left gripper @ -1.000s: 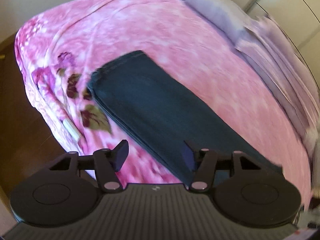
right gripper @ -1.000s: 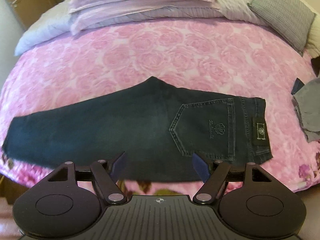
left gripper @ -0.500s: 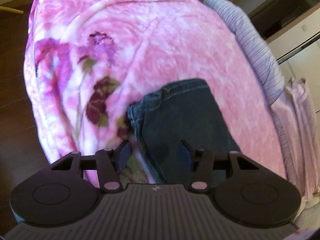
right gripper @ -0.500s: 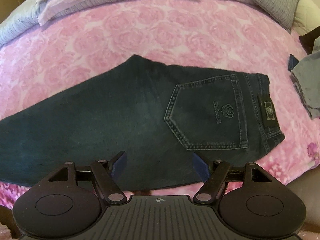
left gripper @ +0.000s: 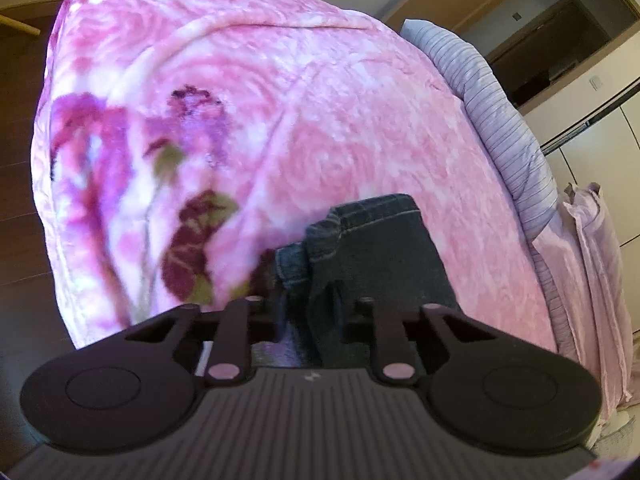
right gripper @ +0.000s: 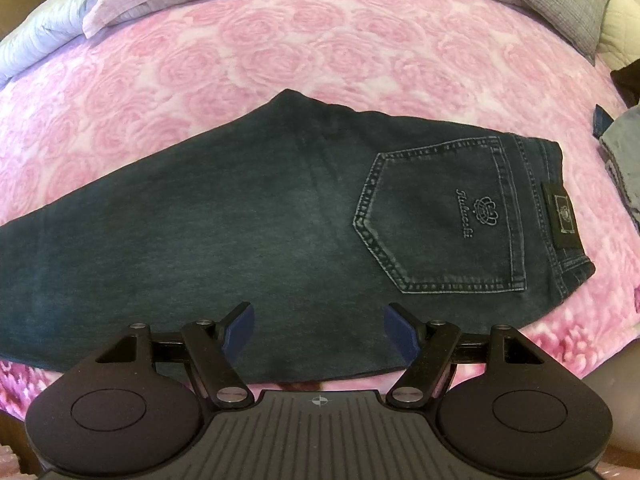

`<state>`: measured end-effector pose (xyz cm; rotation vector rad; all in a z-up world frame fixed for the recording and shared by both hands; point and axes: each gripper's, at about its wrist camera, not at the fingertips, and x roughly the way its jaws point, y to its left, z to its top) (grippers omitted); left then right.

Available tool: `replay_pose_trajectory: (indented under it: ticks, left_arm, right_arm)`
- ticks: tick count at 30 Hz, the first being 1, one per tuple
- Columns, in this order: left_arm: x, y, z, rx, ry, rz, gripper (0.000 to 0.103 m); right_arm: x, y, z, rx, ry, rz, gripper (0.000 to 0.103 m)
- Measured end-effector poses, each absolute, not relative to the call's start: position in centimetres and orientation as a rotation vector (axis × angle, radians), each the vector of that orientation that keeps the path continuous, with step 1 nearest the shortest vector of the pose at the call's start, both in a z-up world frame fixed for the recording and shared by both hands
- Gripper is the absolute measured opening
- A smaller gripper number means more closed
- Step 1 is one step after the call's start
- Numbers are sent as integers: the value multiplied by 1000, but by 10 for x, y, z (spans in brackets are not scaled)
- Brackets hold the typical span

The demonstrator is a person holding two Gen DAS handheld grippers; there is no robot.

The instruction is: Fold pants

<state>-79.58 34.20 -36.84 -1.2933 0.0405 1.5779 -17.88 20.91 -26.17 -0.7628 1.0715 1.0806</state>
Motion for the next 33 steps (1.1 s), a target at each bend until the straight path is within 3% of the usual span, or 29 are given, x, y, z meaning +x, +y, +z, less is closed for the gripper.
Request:
replay_pose_trajectory:
  ticks: [7, 12, 18, 22, 23, 26, 28, 31, 33]
  left_arm:
    - [-762, 359, -341, -1101, 259, 1631, 5]
    - [-678, 355, -284, -657, 469, 1536, 5]
    - [-539, 305, -225, -377, 426, 1162, 4]
    - [-450, 254, -250, -365, 479, 878, 9]
    - [-431, 246, -269, -413, 523, 811, 14]
    - [-390, 226, -328, -513, 726, 706, 15]
    - [-383, 213, -347, -547, 797, 705, 19]
    - [-405, 211, -338, -631, 747, 711, 28]
    - [-422, 213, -323, -648, 725, 729, 29]
  right_arm:
    - [-155, 196, -266, -754, 1070, 1053, 69]
    - [-126, 185, -264, -727, 1060, 1038, 69]
    - [-83, 165, -260, -653, 1076, 977, 69]
    - [-62, 152, -258, -601, 1088, 965, 69]
    - [-60, 150, -258, -596, 1089, 963, 69]
    - [-51, 143, -263, -592, 1101, 955, 69]
    - [-48, 139, -265, -577, 1107, 963, 69]
    - [-49, 133, -267, -498, 1122, 1041, 69]
    - [-57, 135, -270, -431, 1150, 1109, 69]
